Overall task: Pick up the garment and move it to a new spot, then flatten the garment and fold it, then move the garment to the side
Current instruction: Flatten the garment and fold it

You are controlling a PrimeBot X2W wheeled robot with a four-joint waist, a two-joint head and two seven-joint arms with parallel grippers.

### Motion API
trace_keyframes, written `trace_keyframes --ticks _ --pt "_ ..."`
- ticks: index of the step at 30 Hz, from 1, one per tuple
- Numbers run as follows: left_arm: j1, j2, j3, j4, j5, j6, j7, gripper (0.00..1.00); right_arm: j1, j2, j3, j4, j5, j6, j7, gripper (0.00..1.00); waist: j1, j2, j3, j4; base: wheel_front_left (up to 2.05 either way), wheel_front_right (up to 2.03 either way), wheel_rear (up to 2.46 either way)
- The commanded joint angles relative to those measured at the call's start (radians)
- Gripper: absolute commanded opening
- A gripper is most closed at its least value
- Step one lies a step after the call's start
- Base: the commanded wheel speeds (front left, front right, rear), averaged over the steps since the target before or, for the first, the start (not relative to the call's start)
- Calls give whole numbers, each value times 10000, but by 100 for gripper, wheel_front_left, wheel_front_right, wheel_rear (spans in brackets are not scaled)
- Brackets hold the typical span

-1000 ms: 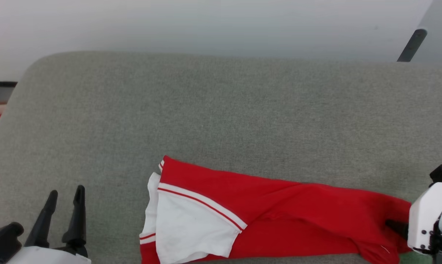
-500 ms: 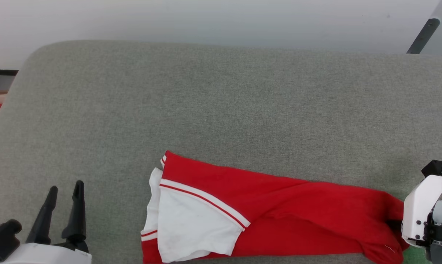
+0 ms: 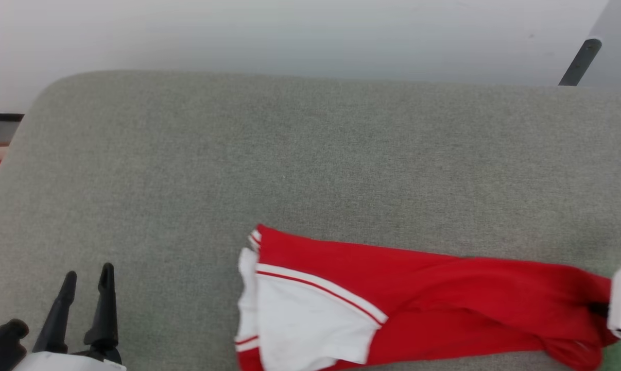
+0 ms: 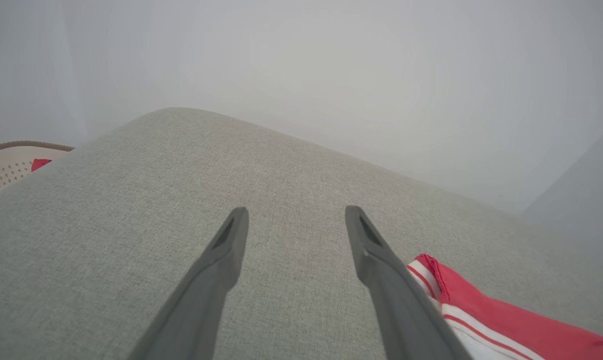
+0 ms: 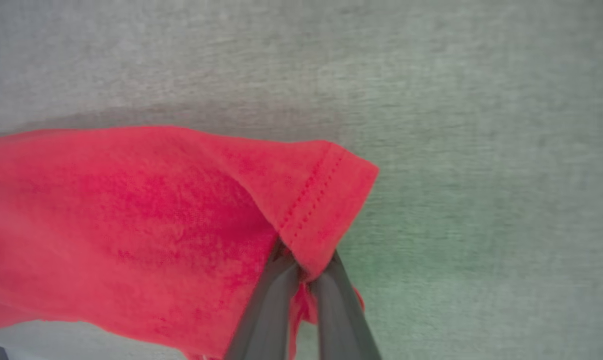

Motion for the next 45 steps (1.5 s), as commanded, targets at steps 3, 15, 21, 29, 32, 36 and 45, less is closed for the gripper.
trace_keyframes --ticks 3,15,21,29,32,36,45 --pt "178 -46 78 40 58 -66 -37 100 -119 -452 -355 223 -220 -10 -143 0 0 0 -133 -100 0 0 0" --pt "554 -18 110 85 -167 -39 99 100 -368 -676 -340 185 377 -10 220 0 0 0 -648 -394 0 0 0" --pt "653 -55 71 76 -285 0 195 100 70 -17 168 -1659 1783 -8 1134 0 0 0 -910 -449 0 0 0" --pt "539 -100 -50 133 -300 -23 263 100 357 1596 988 -3662 2270 -8 1776 0 0 0 -1059 -221 0 0 0" --pt "371 -178 -181 184 -266 -64 276 100 329 2029 1500 -3826 2107 -8 1624 0 0 0 -1057 -26 0 0 0" --pt "124 -305 -402 325 -197 -118 306 100 188 2256 2141 -3500 2059 -8 1120 0 0 0 -1033 310 0 0 0" --pt "-379 -596 -809 738 -152 -284 340 100 -296 2281 3670 -1562 2801 -7 -719 0 0 0 -930 1131 0 0 0"
